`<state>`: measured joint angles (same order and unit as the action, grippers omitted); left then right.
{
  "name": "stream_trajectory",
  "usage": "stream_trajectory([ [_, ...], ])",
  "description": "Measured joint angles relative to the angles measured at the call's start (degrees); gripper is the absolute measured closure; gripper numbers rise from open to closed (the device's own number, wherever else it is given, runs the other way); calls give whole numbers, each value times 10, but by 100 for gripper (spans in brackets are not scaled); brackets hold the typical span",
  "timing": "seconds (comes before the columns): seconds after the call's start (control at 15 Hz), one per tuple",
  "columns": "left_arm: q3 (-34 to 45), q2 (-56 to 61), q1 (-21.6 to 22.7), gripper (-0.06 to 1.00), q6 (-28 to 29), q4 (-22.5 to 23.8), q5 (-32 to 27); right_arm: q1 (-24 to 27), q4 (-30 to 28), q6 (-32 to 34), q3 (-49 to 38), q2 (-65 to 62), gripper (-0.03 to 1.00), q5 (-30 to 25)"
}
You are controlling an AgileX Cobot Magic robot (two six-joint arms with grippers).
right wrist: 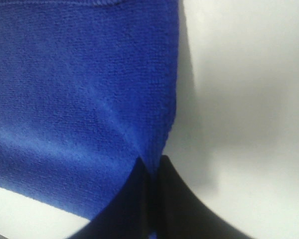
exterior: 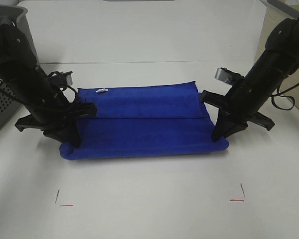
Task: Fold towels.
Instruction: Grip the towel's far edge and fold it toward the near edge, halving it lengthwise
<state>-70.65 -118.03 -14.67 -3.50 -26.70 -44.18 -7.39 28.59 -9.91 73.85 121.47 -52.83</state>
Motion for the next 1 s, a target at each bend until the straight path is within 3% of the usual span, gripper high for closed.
stream_trajectory([
  [0.13, 10, 17, -5, 92, 0, -2, 15, 0, 1, 0, -15, -18, 97, 10],
  [0.33, -38, 34, -5, 92, 3, -3, 19, 0, 1, -1, 28, -29, 97, 9],
  [0.53, -107, 34, 15, 92, 35, -3, 25, 0, -1, -1, 144, -14, 97, 0],
  [0.8, -194, -22, 47, 92, 35, -3, 38, 0, -1, 1, 296, 73, 97, -27],
  [1.0, -250, -85, 47, 91, 35, -2, 65, 0, -3, 4, 358, 135, 97, -25],
])
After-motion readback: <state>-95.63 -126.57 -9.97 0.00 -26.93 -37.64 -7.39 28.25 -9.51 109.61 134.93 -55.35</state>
